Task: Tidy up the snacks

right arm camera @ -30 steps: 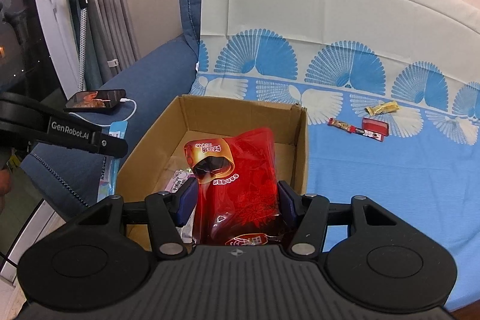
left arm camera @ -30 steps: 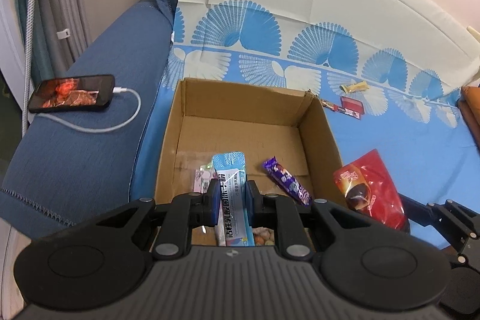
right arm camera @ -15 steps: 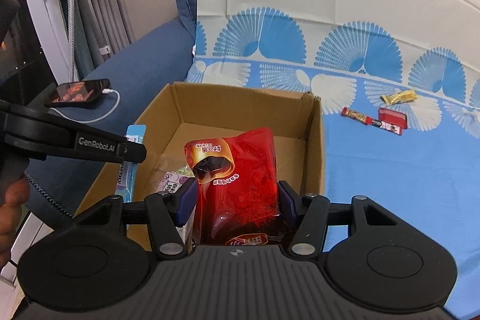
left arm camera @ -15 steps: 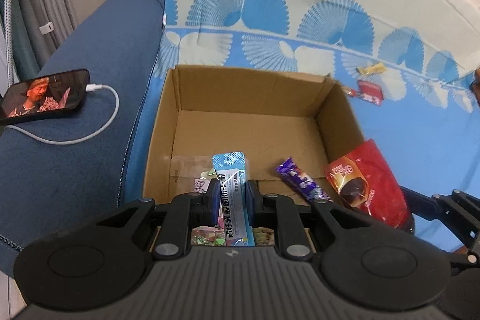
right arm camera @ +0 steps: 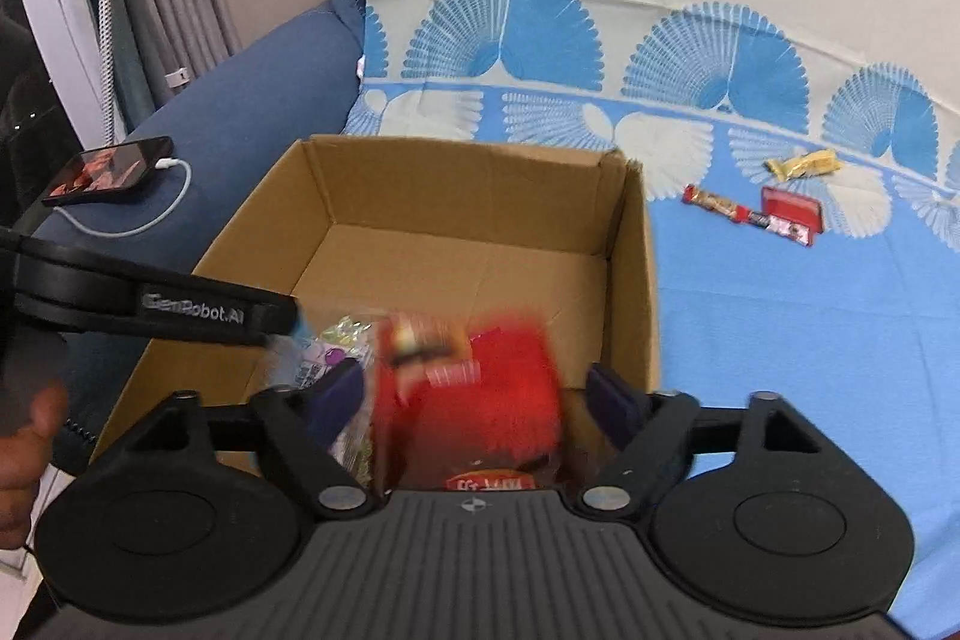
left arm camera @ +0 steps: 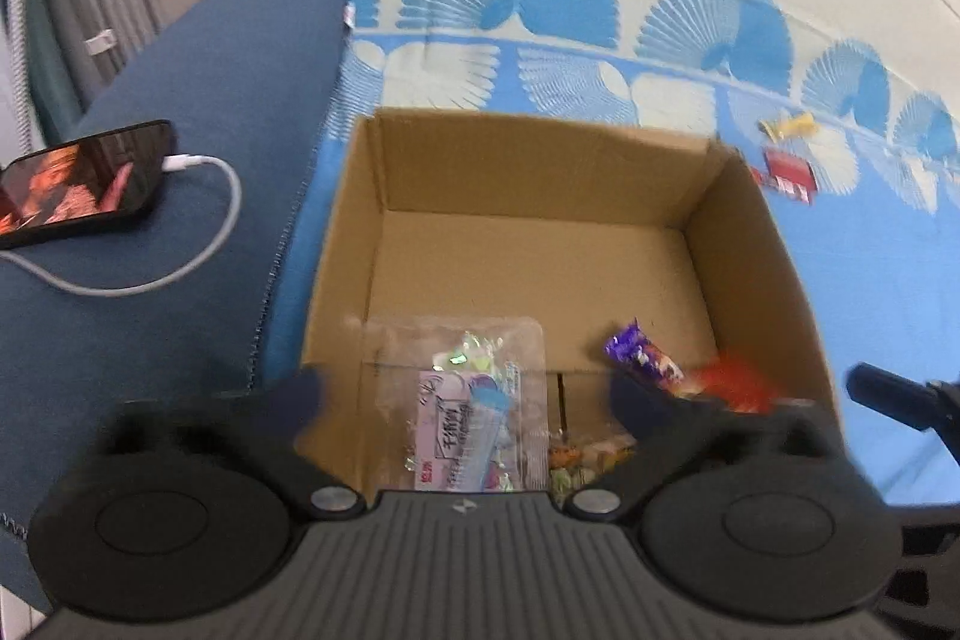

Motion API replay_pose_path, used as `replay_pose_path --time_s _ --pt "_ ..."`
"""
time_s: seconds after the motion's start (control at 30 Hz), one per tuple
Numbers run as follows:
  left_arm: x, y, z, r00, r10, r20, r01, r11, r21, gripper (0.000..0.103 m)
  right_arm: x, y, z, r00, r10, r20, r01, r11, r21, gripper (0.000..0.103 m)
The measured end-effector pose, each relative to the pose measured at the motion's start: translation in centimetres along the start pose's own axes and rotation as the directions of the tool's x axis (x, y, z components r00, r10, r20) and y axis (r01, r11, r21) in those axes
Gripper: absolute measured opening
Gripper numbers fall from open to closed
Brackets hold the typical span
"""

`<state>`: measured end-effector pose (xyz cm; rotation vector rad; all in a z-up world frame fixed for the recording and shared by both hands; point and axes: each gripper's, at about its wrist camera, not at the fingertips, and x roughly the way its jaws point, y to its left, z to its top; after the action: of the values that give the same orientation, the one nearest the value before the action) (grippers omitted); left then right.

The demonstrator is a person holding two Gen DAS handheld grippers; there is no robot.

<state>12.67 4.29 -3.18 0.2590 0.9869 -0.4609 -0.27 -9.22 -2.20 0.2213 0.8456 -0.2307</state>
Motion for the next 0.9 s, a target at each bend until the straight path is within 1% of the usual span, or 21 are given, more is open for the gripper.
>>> replay_pose_path --time_s 0.03,0.13,0.23,0.33,0.43,0.57,0.67,0.9 --pt "-0.2 0.1 -0.1 1.000 0.000 0.006 0.000 1.000 -0.008 0.103 -0.2 0.1 -0.1 1.000 -0.007 0.010 0.007 1.000 -0.014 0.090" --pt "-0.4 0.4 -0.4 1.000 0.011 -0.027 -0.011 1.000 -0.014 0.103 -1.1 0.3 -0.5 1.000 -0.015 0.026 0.017 0.999 -0.048 0.091" --pt "-1.3 0.9 -1.2 0.999 0.008 -0.042 -0.010 0.999 -0.039 0.103 -2.3 0.1 -1.0 1.000 -0.004 0.012 0.004 0.999 -0.032 0.091" --pt "-3.0 1.2 -2.4 0.999 0.000 -0.047 -0.003 0.998 -0.059 0.103 -3.9 0.4 -1.9 1.000 -0.002 0.016 0.002 1.000 -0.024 0.091" --pt "-4.8 1.3 -3.8 0.999 0.008 -0.046 -0.011 0.997 -0.077 0.103 -6.0 0.8 -2.8 0.999 -0.008 0.039 0.009 1.000 -0.017 0.092" --pt "-7.4 1.6 -5.9 0.998 -0.001 -0.058 -0.006 0.991 -0.132 0.103 -8.5 1.3 -3.8 0.998 -0.015 0.069 0.016 1.000 -0.012 0.092" --pt "-9.5 1.6 -7.5 0.999 0.010 -0.036 -0.016 0.986 -0.167 0.103 -10.2 1.5 -4.4 0.995 -0.026 0.100 0.027 1.000 -0.012 0.092" --pt "-13.4 0.6 -9.3 0.998 0.044 0.051 -0.037 0.991 -0.130 0.103 -13.8 2.2 -5.6 0.985 -0.028 0.170 0.033 0.999 -0.030 0.093"
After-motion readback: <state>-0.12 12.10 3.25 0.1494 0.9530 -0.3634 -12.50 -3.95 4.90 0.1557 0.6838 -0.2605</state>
